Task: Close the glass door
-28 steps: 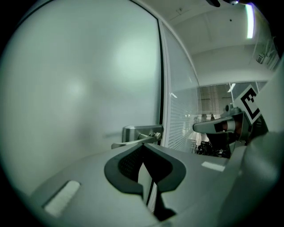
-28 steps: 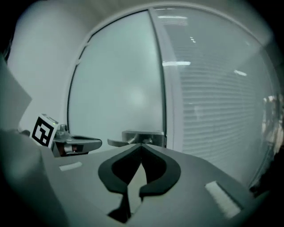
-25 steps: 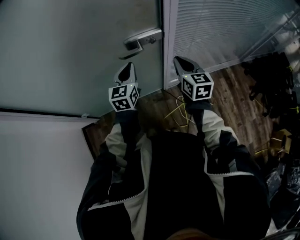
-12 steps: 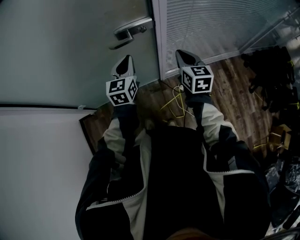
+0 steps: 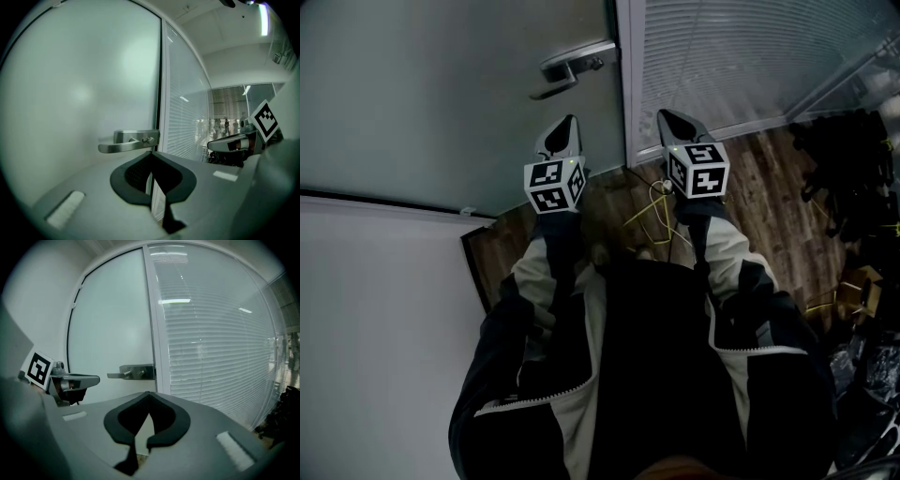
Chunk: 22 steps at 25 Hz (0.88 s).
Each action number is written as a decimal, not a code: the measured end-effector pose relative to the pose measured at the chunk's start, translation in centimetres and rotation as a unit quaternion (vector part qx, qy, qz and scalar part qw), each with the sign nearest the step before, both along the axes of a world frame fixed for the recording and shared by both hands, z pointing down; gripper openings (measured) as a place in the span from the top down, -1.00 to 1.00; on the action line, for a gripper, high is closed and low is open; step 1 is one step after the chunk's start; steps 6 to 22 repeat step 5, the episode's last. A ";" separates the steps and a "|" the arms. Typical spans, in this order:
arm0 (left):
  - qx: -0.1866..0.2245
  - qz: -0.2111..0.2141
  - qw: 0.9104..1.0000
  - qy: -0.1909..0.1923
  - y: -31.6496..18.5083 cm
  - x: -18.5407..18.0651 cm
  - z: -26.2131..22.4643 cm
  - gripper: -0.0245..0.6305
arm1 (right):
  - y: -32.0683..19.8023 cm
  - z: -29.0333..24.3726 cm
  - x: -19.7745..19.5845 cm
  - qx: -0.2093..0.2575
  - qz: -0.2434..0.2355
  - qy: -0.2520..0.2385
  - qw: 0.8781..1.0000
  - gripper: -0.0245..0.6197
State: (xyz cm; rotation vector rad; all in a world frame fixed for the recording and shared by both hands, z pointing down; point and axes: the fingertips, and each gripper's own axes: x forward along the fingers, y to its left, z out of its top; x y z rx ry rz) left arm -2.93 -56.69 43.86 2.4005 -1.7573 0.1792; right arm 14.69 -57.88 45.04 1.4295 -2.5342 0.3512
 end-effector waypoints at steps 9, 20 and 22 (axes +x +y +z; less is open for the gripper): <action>0.003 -0.002 1.000 -0.005 -0.3 0.0 -0.2 0.92 | -0.4 0.1 0.0 0.003 0.001 0.004 1.000 0.92; 0.003 -0.002 1.000 -0.005 -0.3 0.0 -0.2 0.92 | -0.4 0.1 0.0 0.003 0.001 0.004 1.000 0.92; 0.003 -0.002 1.000 -0.005 -0.3 0.0 -0.2 0.92 | -0.4 0.1 0.0 0.003 0.001 0.004 1.000 0.92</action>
